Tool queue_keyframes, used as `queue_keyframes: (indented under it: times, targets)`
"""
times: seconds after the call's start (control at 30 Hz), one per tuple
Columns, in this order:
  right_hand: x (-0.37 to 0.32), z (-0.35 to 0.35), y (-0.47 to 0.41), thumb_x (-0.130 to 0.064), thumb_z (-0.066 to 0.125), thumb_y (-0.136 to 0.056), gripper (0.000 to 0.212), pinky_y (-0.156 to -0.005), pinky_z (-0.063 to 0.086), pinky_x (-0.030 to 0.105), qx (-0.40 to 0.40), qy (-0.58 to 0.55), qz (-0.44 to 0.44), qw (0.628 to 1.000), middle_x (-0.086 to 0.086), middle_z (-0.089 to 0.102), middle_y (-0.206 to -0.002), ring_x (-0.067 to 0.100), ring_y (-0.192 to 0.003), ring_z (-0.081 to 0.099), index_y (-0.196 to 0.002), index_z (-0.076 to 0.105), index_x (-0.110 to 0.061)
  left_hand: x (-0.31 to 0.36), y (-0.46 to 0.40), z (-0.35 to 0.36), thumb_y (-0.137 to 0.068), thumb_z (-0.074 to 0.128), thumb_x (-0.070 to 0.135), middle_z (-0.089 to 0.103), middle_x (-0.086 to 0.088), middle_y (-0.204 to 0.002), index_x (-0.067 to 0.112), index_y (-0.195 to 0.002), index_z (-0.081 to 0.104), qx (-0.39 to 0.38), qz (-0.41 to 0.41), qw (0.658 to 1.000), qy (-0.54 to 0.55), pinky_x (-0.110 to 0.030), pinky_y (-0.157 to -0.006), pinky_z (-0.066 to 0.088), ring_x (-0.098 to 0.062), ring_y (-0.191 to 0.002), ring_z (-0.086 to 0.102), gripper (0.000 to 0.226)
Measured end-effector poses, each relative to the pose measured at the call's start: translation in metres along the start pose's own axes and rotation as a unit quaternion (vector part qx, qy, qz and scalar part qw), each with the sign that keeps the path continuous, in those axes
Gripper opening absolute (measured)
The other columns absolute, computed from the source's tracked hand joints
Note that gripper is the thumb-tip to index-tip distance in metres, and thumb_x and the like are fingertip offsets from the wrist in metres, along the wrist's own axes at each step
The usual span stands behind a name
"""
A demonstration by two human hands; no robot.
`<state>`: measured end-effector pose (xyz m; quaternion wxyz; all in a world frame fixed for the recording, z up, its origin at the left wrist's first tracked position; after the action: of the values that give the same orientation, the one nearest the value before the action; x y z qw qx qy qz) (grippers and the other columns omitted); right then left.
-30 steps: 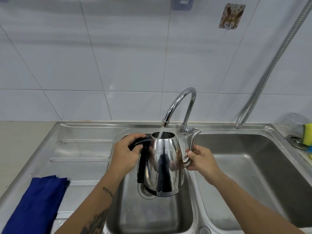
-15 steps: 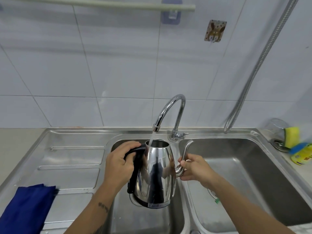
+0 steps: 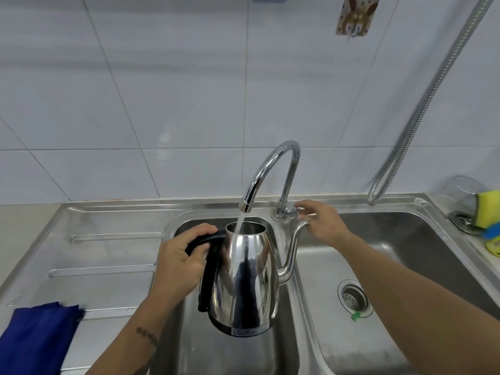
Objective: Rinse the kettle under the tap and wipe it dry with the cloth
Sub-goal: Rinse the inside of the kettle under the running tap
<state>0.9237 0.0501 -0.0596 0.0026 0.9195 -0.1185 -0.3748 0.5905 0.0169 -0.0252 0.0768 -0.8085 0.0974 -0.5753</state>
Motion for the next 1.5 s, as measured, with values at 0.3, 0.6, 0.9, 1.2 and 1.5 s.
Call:
queue_keyframes:
  times: [0.3,0.6,0.9,1.2,1.5]
  targets:
    - [0.013,-0.01,-0.02,-0.013,0.068,-0.09,0.015,-0.077,0.049,0.027,0.074,-0.086,0.006,0.994,-0.007,0.071,-0.081,0.005,-0.073,0.062,-0.1,0.078,-0.016,-0.01,-0.01,-0.004,-0.085,0.061,-0.012,0.072,0.022,-0.101,0.027,-0.1,0.074,0.011,-0.011,1.0,0.008,-0.008,-0.09,0.046,0.0,-0.102,0.066,0.044]
    - [0.018,-0.02,-0.044,-0.021,0.063,-0.088,0.019,-0.085,0.058,0.049,0.102,-0.11,0.079,0.985,0.0,0.076,-0.083,0.025,-0.087,0.073,-0.074,0.073,-0.031,-0.018,-0.011,-0.015,-0.085,0.062,-0.011,0.071,0.025,-0.101,0.029,-0.101,0.074,0.021,-0.027,0.999,-0.023,-0.005,-0.09,0.044,0.004,-0.101,0.065,0.044]
    - [0.018,-0.019,0.002,-0.017,0.05,-0.066,0.061,-0.088,0.057,0.046,0.113,-0.145,0.169,0.968,0.018,0.069,-0.113,0.038,-0.098,0.069,-0.126,0.061,-0.012,-0.006,0.001,-0.027,-0.085,0.061,-0.011,0.073,0.017,-0.1,0.026,-0.1,0.074,0.036,-0.015,0.999,-0.007,-0.003,-0.086,0.044,0.001,-0.099,0.066,0.042]
    - [-0.04,0.057,0.15,-0.004,0.048,-0.098,0.034,-0.084,0.057,0.044,-0.162,-0.285,0.171,0.929,0.013,0.07,-0.111,0.028,-0.093,0.066,-0.116,0.06,-0.031,0.034,0.05,-0.052,-0.084,0.062,-0.011,0.074,0.012,-0.102,0.025,-0.096,0.075,0.039,0.021,0.998,0.041,-0.004,-0.087,0.045,0.001,-0.099,0.066,0.041]
    - [-0.07,0.051,0.211,-0.006,0.044,-0.101,0.017,-0.072,0.063,0.05,-0.066,-0.312,0.114,0.941,0.018,0.065,-0.099,0.037,-0.091,0.069,-0.101,0.06,-0.012,0.052,0.1,-0.088,-0.081,0.063,-0.015,0.074,0.012,-0.102,0.028,-0.092,0.076,0.014,0.0,0.997,0.072,-0.006,-0.083,0.047,0.0,-0.099,0.067,0.046]
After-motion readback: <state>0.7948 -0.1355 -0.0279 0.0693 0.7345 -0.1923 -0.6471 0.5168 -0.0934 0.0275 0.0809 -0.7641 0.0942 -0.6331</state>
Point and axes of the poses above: each hand's wrist, its own y-axis away from the middle knuckle, its own z-axis out of the palm, x = y × z, the point moved 10 cm from there along -y, towards the middle knuckle
